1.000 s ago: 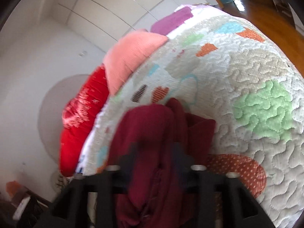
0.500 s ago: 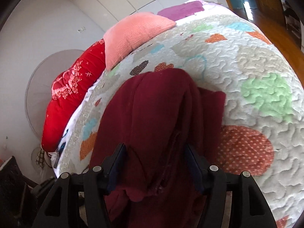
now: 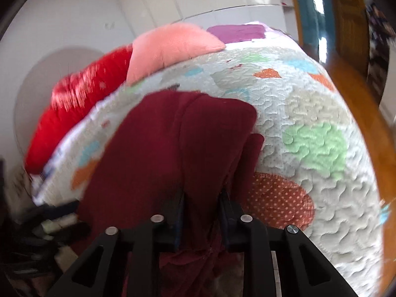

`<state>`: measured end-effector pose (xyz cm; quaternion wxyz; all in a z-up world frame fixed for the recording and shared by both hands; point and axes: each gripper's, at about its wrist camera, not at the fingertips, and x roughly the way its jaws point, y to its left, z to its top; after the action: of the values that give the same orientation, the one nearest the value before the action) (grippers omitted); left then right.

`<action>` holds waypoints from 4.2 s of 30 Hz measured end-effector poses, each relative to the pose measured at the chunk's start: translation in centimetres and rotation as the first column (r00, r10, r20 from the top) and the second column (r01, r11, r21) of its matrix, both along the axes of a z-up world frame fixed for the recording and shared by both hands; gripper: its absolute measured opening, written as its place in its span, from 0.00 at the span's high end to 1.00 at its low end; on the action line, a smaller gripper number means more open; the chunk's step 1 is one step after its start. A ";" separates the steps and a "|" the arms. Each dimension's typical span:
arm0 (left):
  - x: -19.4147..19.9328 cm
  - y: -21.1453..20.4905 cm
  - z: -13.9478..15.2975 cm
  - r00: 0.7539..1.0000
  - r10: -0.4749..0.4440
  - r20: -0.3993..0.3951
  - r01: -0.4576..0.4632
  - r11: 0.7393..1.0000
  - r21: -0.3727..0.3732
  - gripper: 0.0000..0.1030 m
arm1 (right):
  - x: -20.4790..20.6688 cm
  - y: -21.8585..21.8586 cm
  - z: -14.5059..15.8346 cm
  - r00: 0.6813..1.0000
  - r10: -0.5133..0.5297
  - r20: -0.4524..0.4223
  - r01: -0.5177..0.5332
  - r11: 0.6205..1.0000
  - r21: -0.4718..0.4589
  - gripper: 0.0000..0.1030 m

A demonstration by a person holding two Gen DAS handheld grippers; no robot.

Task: Fold small clothes

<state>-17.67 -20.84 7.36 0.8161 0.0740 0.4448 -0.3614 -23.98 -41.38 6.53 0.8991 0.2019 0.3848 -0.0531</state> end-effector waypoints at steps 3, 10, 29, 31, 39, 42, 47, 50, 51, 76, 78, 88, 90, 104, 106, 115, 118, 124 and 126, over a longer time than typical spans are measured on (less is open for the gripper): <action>0.7 0.2 0.6 1.000 0.028 0.011 -0.028 0.999 -0.016 0.48 | -0.8 -0.2 1.5 0.999 -0.033 0.026 0.033 0.999 -0.021 0.62; 2.6 0.2 0.9 0.996 0.092 0.009 -0.092 0.995 -0.026 0.48 | -0.1 0.5 3.6 0.997 -0.033 0.068 0.040 0.994 -0.100 0.62; 5.3 -1.5 -1.2 0.989 0.148 -0.018 -0.148 0.989 0.002 0.42 | 5.8 -1.0 0.1 0.998 -0.031 -0.046 0.025 0.992 -0.121 0.62; 5.2 -1.4 -1.2 0.989 0.149 -0.012 -0.149 0.989 0.001 0.42 | 4.6 -0.7 1.3 0.999 -0.031 -0.028 0.028 0.993 -0.111 0.62; 4.8 -1.0 -1.2 0.987 0.159 -0.034 -0.159 0.987 -0.009 0.42 | 0.7 2.5 -0.1 0.998 -0.005 -0.067 -0.007 0.982 -0.188 0.60; 5.1 -0.1 -1.0 0.984 0.156 -0.089 -0.159 0.987 -0.035 0.42 | -0.2 1.1 -0.3 0.999 -0.043 -0.023 0.042 0.998 -0.044 0.56; 5.7 1.8 -0.9 0.972 0.173 -0.160 -0.188 0.979 -0.084 0.34 | -1.8 -0.2 0.8 0.996 -0.078 0.048 0.076 0.996 0.044 0.36; 6.1 2.2 -1.1 0.967 0.185 -0.175 -0.203 0.975 -0.091 0.34 | -1.9 -0.8 0.4 0.996 -0.086 0.039 0.083 0.994 0.072 0.34; 6.1 2.2 -1.2 0.967 0.185 -0.178 -0.203 0.975 -0.090 0.34 | -1.9 -0.9 0.2 0.996 -0.087 0.031 0.085 0.993 0.079 0.34; 6.5 -0.5 -1.2 0.980 0.005 -0.198 -0.039 0.985 -0.167 0.47 | 2.8 0.0 -1.0 0.997 -0.004 0.073 -0.006 0.990 0.139 0.53; 6.1 0.9 0.1 0.983 0.015 -0.182 -0.049 0.982 -0.184 0.47 | 2.6 0.7 0.0 0.994 0.021 0.104 -0.038 0.986 0.161 0.54; 8.5 8.1 -1.9 0.953 0.196 -0.232 -0.220 0.972 -0.081 0.46 | 6.5 6.1 -1.9 0.995 0.103 0.003 -0.101 0.972 0.213 0.45; 8.3 8.6 -1.9 0.954 0.205 -0.216 -0.229 0.969 -0.093 0.44 | 6.0 6.6 -1.3 0.994 0.109 0.011 -0.110 0.982 0.151 0.45; 6.7 7.3 -0.7 0.964 0.258 -0.058 -0.259 0.966 -0.022 0.42 | 3.6 12.8 2.3 0.952 0.305 0.014 -0.297 0.935 -0.192 0.55; 6.3 7.2 -0.3 0.964 0.265 -0.025 -0.265 0.964 -0.013 0.42 | 3.4 12.9 0.6 0.956 0.291 -0.045 -0.294 0.931 -0.217 0.55; 3.8 7.5 1.3 0.951 0.283 0.126 -0.290 0.956 0.043 0.42 | 0.6 12.9 1.8 0.970 0.245 0.001 -0.237 0.939 -0.249 0.55; 3.0 7.7 1.9 0.946 0.291 0.144 -0.298 0.954 0.033 0.42 | -0.8 12.8 3.1 0.976 0.211 0.054 -0.191 0.949 -0.251 0.54; 1.3 8.1 3.3 0.932 0.305 0.197 -0.314 0.949 0.013 0.42 | -2.2 12.5 4.7 0.987 0.123 0.101 -0.094 0.963 -0.252 0.51; 1.0 8.3 3.7 0.928 0.312 0.206 -0.319 0.948 0.004 0.42 | -2.3 12.5 5.0 0.988 0.111 0.108 -0.082 0.967 -0.240 0.49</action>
<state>-16.69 -12.54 11.06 0.9030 0.0530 0.3721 -0.2079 -26.24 -28.88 11.52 0.9397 0.0782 0.3304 -0.0422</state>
